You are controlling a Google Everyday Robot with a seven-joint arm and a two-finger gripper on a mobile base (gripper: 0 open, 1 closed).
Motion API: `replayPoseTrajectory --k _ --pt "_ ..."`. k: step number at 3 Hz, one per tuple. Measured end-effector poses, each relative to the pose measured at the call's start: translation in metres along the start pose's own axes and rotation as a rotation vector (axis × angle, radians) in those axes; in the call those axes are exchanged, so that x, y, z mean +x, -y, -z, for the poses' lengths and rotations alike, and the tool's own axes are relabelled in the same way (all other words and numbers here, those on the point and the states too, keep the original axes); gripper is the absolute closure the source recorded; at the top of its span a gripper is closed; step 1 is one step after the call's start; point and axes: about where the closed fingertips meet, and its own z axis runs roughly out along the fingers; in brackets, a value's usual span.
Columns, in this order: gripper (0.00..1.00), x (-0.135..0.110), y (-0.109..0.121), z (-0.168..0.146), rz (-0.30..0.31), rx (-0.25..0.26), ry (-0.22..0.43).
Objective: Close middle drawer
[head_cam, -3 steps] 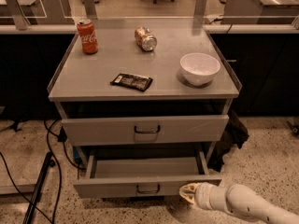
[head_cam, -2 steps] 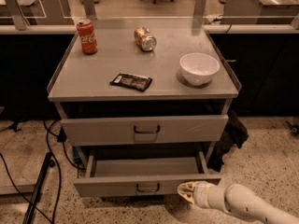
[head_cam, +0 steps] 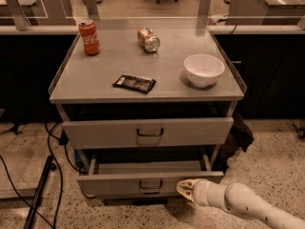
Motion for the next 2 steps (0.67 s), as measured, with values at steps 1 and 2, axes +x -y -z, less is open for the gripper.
replayPoseTrajectory --k 1,2 --pt "1.0 0.003 0.006 -0.007 0.026 0.019 -0.006" --pt "1.0 0.007 0.017 -0.014 0.052 0.056 -0.008"
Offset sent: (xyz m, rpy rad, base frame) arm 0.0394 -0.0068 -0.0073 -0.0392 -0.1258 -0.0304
